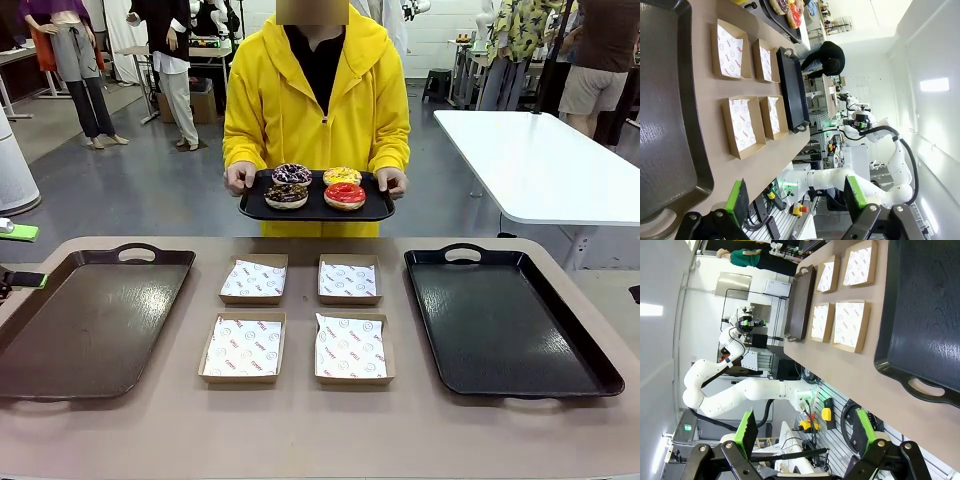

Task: Individually package the donuts and arrange them on the tray.
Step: Pick up one Paper togo box.

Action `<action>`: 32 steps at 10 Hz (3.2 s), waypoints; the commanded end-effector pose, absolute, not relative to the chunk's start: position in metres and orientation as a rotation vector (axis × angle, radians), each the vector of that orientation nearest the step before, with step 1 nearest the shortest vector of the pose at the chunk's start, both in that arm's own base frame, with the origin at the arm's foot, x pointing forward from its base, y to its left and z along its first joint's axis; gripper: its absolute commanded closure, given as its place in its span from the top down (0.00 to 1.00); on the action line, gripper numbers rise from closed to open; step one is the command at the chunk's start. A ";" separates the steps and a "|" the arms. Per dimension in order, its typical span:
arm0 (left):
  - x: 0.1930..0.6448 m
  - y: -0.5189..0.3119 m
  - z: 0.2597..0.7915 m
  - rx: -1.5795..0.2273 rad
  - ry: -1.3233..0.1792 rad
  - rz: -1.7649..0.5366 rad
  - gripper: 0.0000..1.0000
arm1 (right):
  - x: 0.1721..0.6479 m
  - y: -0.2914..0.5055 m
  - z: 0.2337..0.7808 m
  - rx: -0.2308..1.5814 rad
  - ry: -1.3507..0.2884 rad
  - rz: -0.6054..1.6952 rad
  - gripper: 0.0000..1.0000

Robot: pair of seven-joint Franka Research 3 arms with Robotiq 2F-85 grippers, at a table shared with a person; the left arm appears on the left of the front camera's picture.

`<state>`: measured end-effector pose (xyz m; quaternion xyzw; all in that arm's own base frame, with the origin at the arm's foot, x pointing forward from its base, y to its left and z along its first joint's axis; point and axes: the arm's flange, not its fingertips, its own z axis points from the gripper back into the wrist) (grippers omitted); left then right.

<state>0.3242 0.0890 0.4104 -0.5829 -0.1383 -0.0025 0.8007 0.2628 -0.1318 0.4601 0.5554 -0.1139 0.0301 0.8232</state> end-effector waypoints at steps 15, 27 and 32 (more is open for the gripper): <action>0.324 0.090 0.411 -1.266 -0.305 -0.007 1.00 | 0.535 0.122 0.489 0.376 0.068 -0.033 1.00; 0.324 0.090 0.411 -1.266 -0.305 -0.007 1.00 | 0.531 0.169 0.474 0.280 0.018 0.046 1.00; 0.324 0.090 0.411 -1.266 -0.305 -0.007 1.00 | 0.528 0.169 0.472 0.285 0.013 0.046 1.00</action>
